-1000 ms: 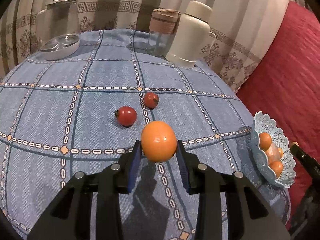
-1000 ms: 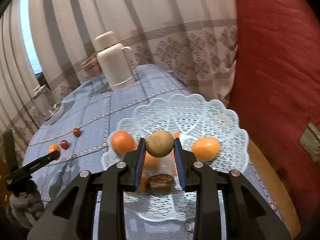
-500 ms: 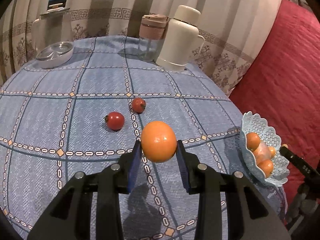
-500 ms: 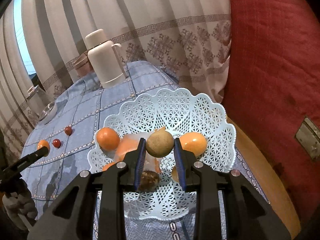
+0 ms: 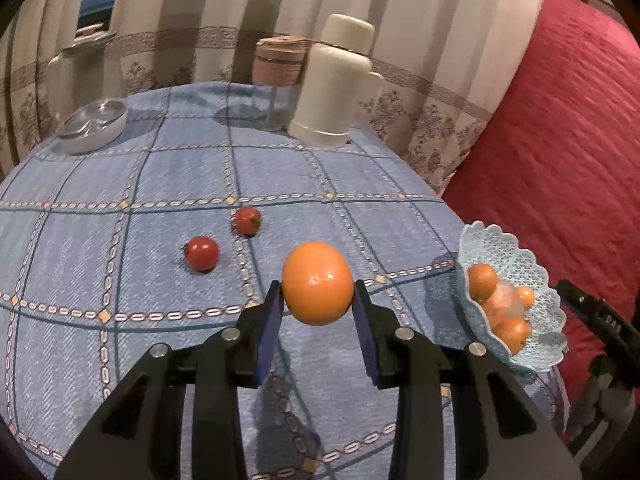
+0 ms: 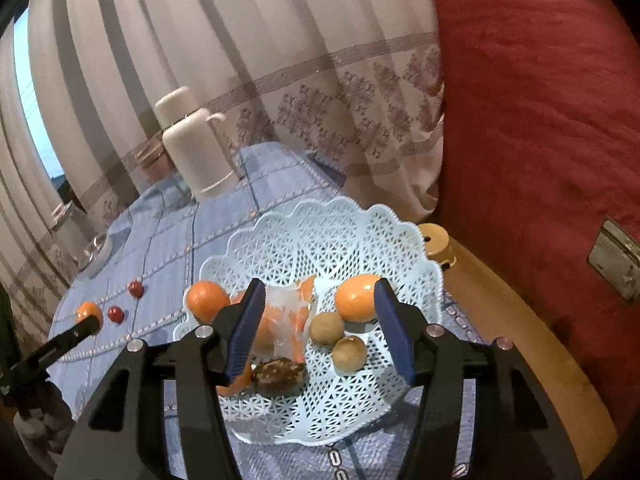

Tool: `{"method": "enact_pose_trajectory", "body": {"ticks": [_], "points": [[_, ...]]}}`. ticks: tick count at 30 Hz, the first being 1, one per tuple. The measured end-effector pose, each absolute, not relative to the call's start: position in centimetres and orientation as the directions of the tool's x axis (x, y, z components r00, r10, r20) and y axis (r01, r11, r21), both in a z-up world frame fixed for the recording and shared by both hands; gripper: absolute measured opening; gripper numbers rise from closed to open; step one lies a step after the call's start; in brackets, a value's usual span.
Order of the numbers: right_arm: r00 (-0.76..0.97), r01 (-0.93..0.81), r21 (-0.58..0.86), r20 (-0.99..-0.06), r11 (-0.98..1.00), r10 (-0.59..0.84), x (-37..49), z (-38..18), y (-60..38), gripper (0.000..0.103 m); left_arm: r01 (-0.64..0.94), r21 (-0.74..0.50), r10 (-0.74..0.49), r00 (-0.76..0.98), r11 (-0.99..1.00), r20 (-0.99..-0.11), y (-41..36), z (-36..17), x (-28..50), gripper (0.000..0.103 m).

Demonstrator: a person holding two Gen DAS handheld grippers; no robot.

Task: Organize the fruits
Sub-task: 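Carry the brown fruit into the white basket and open the right gripper, then lower the held orange into the white basket and open the left gripper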

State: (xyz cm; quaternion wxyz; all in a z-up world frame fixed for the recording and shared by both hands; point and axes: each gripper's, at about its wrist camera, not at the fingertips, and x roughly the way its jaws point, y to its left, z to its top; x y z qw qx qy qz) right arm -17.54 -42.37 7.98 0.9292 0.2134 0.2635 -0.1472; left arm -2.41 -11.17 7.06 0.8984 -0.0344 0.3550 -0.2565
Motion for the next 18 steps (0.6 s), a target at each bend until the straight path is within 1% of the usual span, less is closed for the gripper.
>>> {"method": "enact_pose_trajectory", "body": {"ticks": [6, 18], "points": [[0.826, 0.409, 0.35, -0.535, 0.843, -0.178, -18.2, 8.4, -43.4, 0.059, 0.502, -0.228, -0.525, 0.598, 0.835, -0.606, -13.7, 8.1, -3.3, 0.035], [0.836, 0.4, 0.362, -0.521, 0.842, -0.173, -18.5, 8.9, -43.8, 0.059, 0.635, -0.206, -0.609, 0.519, 0.744, -0.6, -20.2, 9.2, -5.5, 0.035]]}}
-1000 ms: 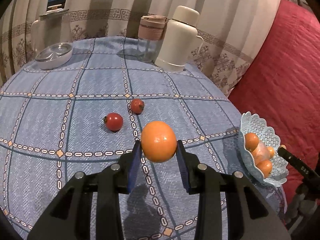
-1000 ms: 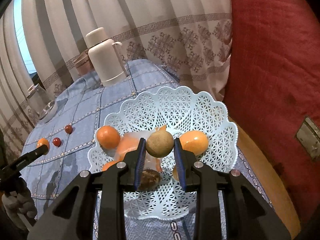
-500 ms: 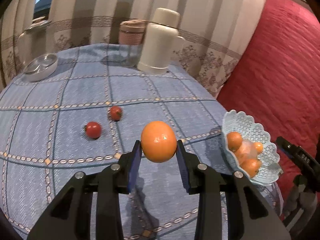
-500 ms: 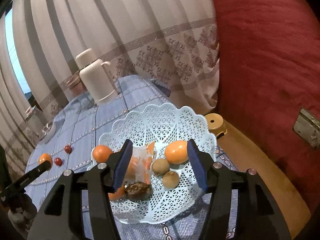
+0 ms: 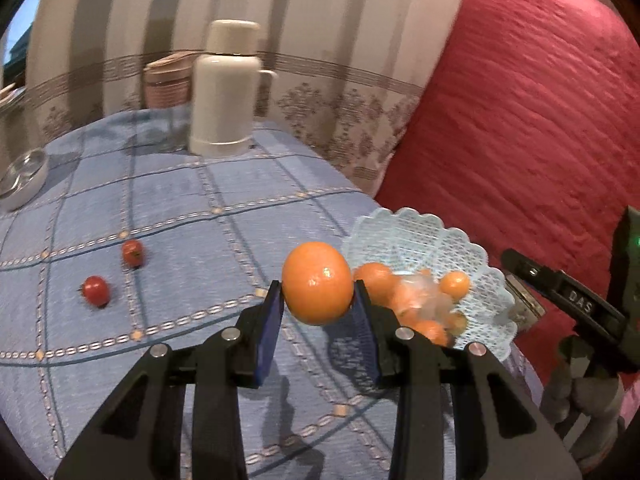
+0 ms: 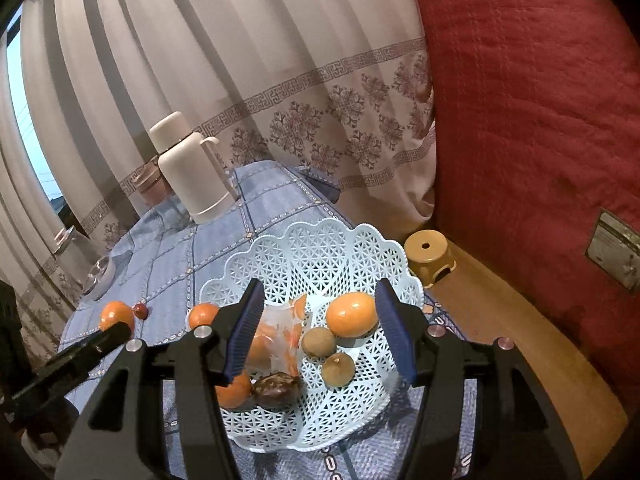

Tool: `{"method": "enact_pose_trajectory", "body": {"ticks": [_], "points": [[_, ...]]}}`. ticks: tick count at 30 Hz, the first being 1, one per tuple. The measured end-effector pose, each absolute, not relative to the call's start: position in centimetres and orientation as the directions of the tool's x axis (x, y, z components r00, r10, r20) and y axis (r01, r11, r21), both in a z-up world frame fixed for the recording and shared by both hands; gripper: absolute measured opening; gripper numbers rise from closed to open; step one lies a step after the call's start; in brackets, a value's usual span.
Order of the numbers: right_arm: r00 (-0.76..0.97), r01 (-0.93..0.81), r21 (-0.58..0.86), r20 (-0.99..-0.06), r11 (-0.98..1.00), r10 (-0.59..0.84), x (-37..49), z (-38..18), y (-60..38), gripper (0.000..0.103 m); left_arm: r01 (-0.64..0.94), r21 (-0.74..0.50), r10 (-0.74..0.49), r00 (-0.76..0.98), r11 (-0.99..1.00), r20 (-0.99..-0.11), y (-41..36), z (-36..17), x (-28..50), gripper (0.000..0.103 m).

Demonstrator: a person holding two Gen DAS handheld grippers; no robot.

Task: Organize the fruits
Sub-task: 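Lower the held orange into the white basket and open the left gripper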

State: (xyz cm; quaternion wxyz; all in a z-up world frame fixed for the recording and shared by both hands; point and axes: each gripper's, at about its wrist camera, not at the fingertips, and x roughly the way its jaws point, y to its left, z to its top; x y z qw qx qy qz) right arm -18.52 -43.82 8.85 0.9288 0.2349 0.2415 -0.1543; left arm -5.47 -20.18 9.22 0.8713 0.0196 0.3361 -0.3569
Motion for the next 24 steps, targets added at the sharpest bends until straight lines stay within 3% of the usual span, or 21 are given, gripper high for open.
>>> {"method": "enact_pose_trajectory", "body": {"ticks": [13, 17, 24], "points": [[0.836, 0.396, 0.365, -0.522, 0.843, -0.166, -18.4, 9.0, -43.7, 0.06, 0.733, -0.173, -0.647, 0.433, 0.658, -0.627, -25.1, 7.5, -7.6, 0.036], [0.834, 0.394, 0.364, -0.529, 0.844, -0.161, -18.2, 8.8, -43.5, 0.06, 0.733, -0.201, -0.658, 0.411, 0.65, -0.631, -25.1, 7.0, -7.4, 0.044], [0.831, 0.389, 0.363, -0.536, 0.847, -0.151, -17.9, 8.5, -43.3, 0.06, 0.704, -0.216, -0.649, 0.43, 0.676, -0.628, -23.9, 6.8, -6.5, 0.044]]}}
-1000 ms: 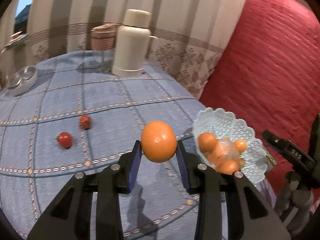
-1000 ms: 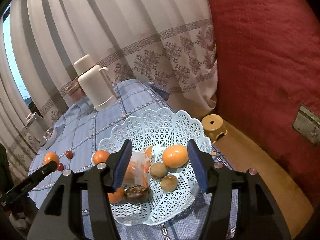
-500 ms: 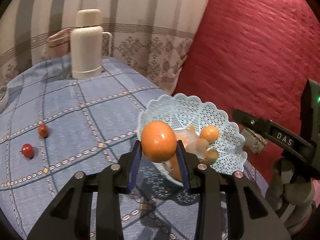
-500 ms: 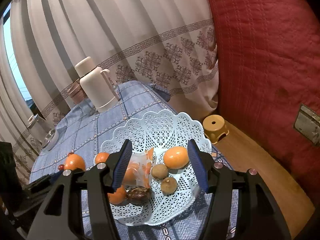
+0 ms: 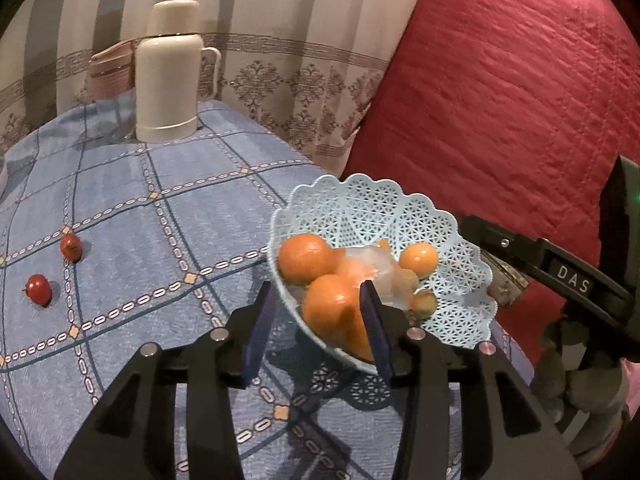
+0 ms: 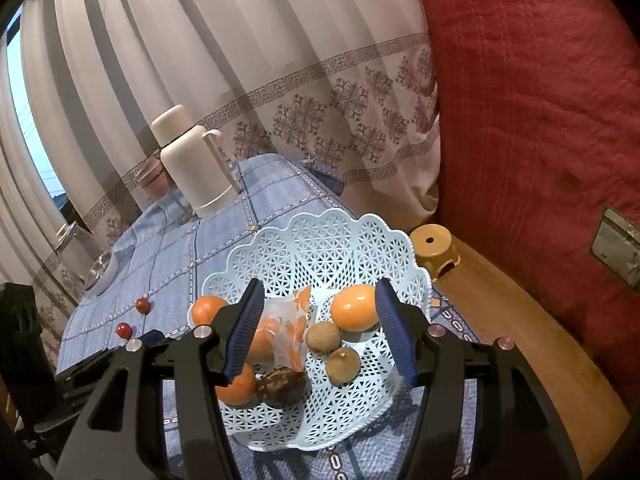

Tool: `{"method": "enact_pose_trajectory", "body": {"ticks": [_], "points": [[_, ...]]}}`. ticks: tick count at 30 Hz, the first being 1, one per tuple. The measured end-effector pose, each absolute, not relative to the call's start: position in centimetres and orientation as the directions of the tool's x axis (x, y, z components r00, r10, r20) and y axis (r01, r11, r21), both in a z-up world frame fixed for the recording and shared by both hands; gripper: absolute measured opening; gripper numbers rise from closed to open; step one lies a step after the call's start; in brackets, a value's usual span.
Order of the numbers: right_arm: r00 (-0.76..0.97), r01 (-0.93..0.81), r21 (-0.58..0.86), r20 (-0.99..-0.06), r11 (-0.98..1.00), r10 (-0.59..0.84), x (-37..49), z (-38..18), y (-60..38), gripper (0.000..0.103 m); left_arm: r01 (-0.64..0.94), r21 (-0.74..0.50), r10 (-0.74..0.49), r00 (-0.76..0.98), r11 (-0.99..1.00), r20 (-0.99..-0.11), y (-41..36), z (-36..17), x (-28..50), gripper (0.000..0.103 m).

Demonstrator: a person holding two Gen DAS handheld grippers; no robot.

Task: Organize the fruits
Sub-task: 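Lower the held orange into the white basket and open the left gripper, then move both grippers back over the red tomatoes on the table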

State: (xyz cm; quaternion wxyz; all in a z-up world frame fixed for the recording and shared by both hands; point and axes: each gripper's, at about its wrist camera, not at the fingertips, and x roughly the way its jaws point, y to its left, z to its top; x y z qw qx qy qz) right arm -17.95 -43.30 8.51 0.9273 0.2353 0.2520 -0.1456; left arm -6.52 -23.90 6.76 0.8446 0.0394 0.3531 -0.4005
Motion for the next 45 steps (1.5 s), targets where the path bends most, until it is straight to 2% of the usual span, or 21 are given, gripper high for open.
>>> {"method": "enact_pose_trajectory", "body": {"ticks": [24, 34, 36, 38, 40, 42, 45], "points": [[0.832, 0.371, 0.36, -0.538, 0.856, -0.134, -17.8, 8.3, -42.7, 0.06, 0.672, -0.187, -0.592, 0.444, 0.716, -0.673, -24.2, 4.2, -5.6, 0.05], [0.831, 0.362, 0.355, -0.542, 0.862, -0.126, -17.5, 8.2, -42.1, 0.06, 0.66, -0.197, -0.598, 0.461, 0.725, -0.656, -23.3, 5.0, -5.5, 0.063], [0.831, 0.363, 0.356, -0.541, 0.861, -0.127, -17.5, 8.2, -42.1, 0.072, 0.656, -0.192, -0.596, 0.473, 0.73, -0.649, -23.1, 5.3, -5.6, 0.067], [0.832, 0.361, 0.355, -0.541, 0.863, -0.125, -17.4, 8.2, -42.0, 0.073, 0.648, -0.186, -0.591, 0.489, 0.739, -0.642, -22.7, 5.6, -5.6, 0.08], [0.833, 0.352, 0.354, -0.54, 0.866, -0.118, -17.3, 8.3, -41.8, 0.074, 0.64, -0.178, -0.585, 0.507, 0.748, -0.634, -22.4, 5.9, -5.5, 0.081], [0.836, 0.346, 0.353, -0.537, 0.869, -0.114, -17.3, 8.3, -41.5, 0.08, 0.631, -0.171, -0.576, 0.52, 0.757, -0.631, -22.0, 6.1, -5.4, 0.082], [0.839, 0.333, 0.348, -0.534, 0.876, -0.107, -17.1, 8.4, -41.0, 0.081, 0.618, -0.163, -0.566, 0.54, 0.769, -0.622, -21.5, 6.4, -5.2, 0.085]]}}
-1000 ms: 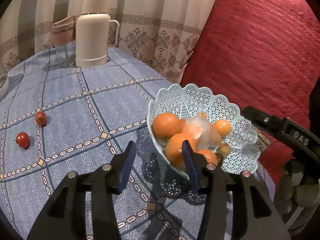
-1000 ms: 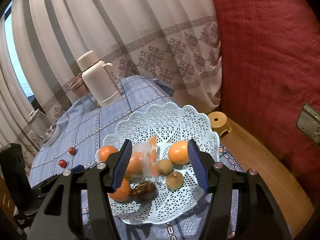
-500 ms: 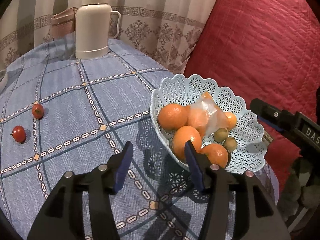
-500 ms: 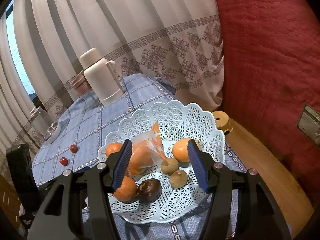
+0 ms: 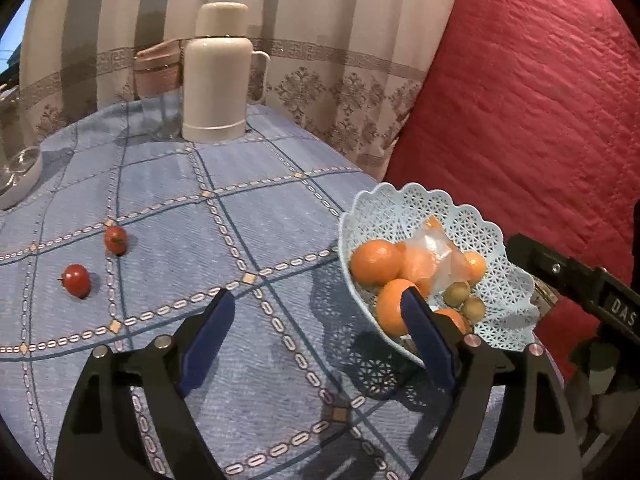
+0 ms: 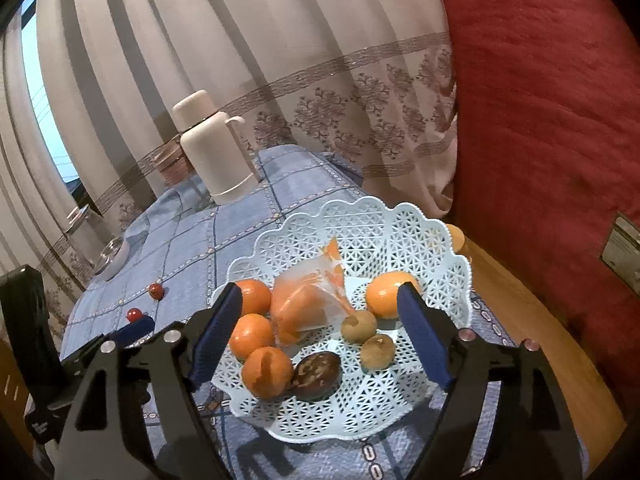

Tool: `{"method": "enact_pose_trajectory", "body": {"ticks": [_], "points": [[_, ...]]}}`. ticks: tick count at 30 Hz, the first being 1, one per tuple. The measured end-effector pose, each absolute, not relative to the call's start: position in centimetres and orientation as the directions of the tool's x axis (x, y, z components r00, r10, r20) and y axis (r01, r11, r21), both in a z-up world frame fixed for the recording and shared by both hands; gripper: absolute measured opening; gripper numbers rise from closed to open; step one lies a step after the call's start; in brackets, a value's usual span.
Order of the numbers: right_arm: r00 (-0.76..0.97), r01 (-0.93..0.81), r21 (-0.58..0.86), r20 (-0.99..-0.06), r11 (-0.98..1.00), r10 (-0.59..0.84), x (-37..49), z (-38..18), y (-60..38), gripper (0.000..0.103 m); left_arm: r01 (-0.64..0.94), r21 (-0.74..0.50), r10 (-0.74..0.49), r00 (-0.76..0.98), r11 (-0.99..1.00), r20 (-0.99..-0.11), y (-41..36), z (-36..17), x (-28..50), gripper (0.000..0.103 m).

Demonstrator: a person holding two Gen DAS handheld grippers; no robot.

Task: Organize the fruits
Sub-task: 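Move both grippers back over the red tomatoes on the table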

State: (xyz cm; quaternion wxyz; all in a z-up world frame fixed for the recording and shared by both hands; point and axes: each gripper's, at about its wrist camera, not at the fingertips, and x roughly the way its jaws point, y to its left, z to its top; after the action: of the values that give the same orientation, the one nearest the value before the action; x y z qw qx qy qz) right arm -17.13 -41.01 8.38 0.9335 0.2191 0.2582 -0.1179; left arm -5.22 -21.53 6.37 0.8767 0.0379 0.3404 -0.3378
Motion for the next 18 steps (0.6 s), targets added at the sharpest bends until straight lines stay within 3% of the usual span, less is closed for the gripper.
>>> {"method": "enact_pose_trajectory", "body": {"ticks": [5, 12, 18], "points": [[0.847, 0.311, 0.344, -0.523, 0.886, -0.094, -17.1, 8.5, -40.2, 0.082, 0.601, -0.154, -0.552, 0.564, 0.784, -0.614, -20.6, 6.7, -5.1, 0.086], [0.889, 0.271, 0.363, -0.45, 0.892, -0.087, -17.5, 9.0, -38.9, 0.096, 0.573, -0.124, -0.522, 0.607, 0.81, -0.599, -19.2, 7.0, -4.8, 0.092], [0.887, 0.249, 0.376, -0.459, 0.892, -0.054, -16.7, 9.0, -37.9, 0.096, 0.544, -0.118, -0.497, 0.63, 0.831, -0.597, -17.6, 7.0, -4.2, 0.092]]}}
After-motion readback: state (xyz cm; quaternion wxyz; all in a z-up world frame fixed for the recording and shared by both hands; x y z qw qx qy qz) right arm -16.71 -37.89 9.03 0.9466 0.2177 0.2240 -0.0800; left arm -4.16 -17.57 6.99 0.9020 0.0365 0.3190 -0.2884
